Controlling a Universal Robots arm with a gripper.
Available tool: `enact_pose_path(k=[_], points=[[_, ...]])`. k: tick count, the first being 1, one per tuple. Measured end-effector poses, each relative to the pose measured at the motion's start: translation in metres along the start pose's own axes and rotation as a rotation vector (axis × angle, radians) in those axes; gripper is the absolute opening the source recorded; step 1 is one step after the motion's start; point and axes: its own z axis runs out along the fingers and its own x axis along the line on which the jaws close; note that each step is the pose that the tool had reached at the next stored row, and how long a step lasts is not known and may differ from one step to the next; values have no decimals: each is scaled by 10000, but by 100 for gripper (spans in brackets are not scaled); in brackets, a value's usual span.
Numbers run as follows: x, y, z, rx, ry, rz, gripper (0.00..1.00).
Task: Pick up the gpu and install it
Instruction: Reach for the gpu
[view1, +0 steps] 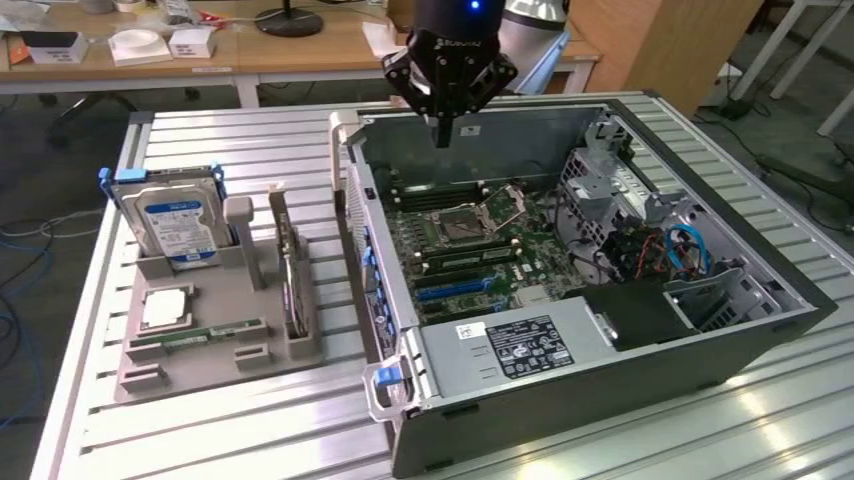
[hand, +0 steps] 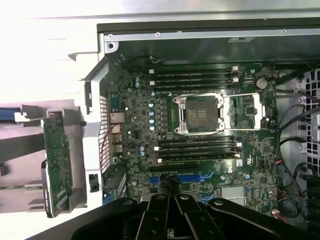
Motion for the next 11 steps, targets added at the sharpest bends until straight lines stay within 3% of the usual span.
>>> enact_pose_path(k=[11], points=[[167, -14, -5, 1, 0, 0, 10]])
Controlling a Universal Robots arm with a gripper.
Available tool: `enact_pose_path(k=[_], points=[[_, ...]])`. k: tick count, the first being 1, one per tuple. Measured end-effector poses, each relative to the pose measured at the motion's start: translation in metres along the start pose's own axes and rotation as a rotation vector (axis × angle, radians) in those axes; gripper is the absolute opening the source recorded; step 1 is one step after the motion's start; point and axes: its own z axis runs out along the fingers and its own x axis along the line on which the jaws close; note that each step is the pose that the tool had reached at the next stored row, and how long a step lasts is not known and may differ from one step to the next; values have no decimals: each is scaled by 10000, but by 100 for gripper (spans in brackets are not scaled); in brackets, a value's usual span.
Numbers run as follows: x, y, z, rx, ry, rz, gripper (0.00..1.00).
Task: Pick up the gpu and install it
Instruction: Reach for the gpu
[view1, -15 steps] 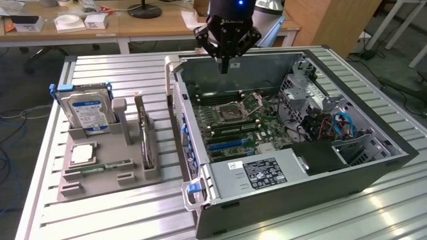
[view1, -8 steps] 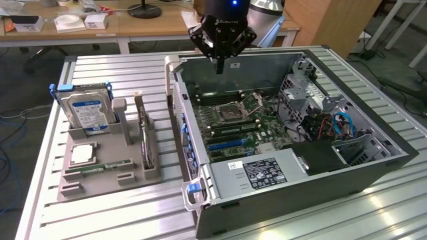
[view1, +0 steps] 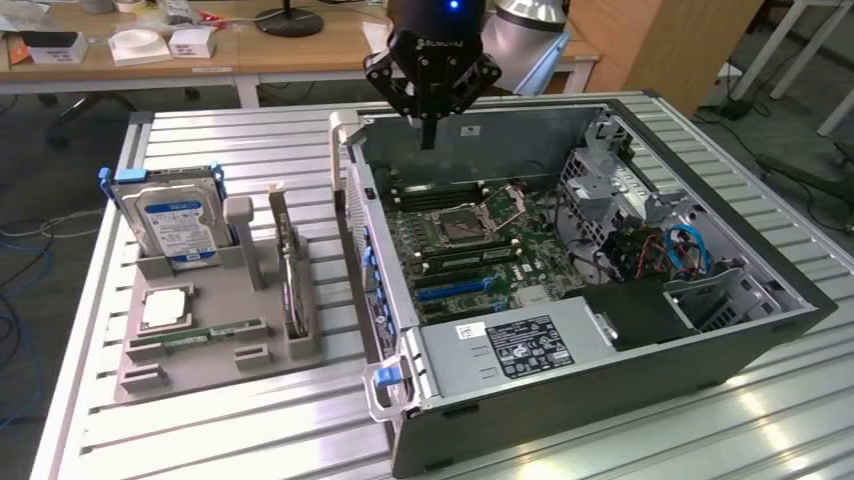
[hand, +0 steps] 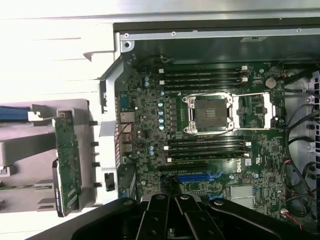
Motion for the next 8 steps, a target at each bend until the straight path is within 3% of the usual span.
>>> enact_pose_path(k=[8], points=[[122, -9, -3, 0, 0, 1, 10]])
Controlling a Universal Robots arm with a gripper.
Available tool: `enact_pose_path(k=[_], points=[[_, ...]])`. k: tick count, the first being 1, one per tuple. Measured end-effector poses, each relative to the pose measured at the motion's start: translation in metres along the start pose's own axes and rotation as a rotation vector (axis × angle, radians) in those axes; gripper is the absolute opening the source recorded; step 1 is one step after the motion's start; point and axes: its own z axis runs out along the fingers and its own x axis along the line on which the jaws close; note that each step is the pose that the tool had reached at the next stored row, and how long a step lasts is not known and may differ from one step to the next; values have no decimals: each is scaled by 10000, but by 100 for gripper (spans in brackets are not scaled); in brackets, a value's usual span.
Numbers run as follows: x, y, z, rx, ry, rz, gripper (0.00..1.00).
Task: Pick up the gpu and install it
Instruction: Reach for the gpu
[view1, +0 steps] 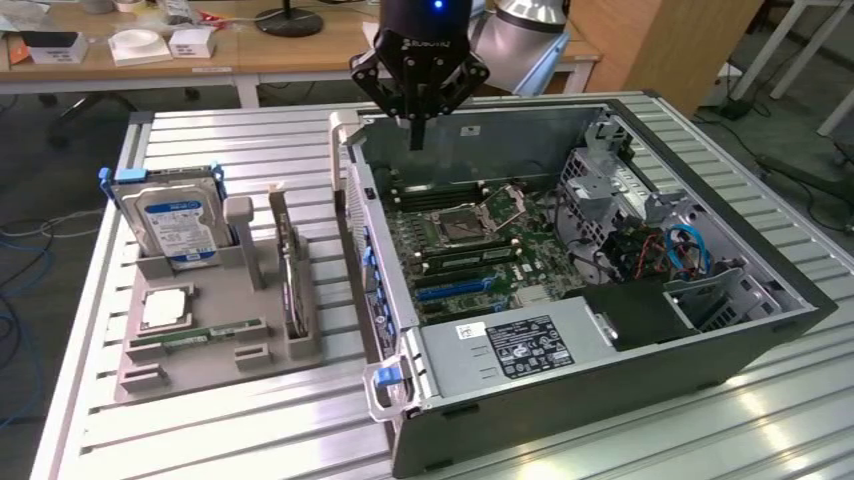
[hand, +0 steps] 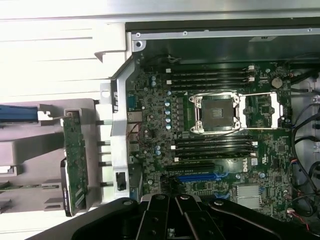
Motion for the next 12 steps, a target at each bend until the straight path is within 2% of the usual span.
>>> enact_pose_path(k=[12], points=[[183, -15, -4, 0, 0, 0, 10]])
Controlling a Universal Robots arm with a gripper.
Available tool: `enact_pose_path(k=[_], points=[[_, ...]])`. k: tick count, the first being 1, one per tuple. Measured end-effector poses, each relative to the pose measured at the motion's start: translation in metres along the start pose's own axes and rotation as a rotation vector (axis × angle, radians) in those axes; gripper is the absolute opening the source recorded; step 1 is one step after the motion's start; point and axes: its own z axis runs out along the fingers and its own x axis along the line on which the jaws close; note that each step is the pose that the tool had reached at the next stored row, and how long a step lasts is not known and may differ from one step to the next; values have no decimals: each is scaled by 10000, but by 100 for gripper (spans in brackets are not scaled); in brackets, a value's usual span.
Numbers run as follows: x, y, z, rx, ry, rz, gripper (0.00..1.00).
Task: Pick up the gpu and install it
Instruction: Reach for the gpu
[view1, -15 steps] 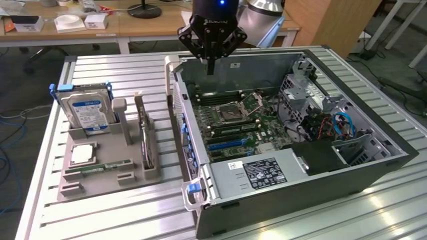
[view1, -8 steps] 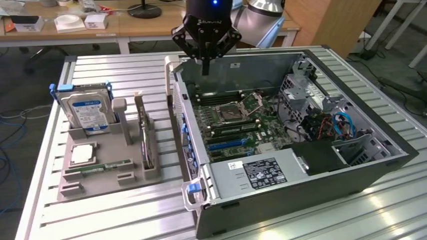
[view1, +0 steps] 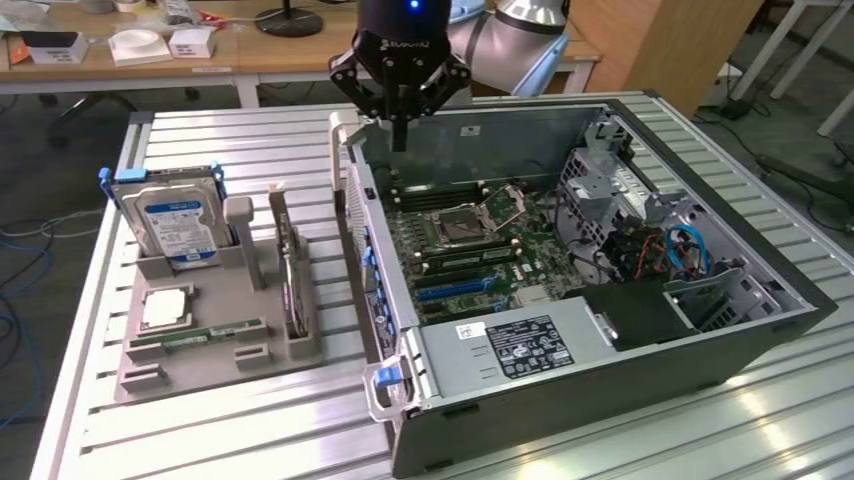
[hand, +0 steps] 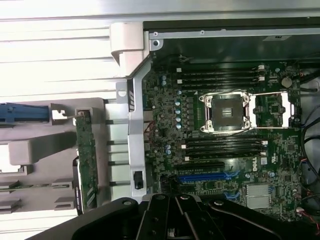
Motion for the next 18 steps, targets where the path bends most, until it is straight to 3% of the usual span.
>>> enact_pose_path(k=[18], points=[[242, -19, -6, 1, 1, -1, 10]])
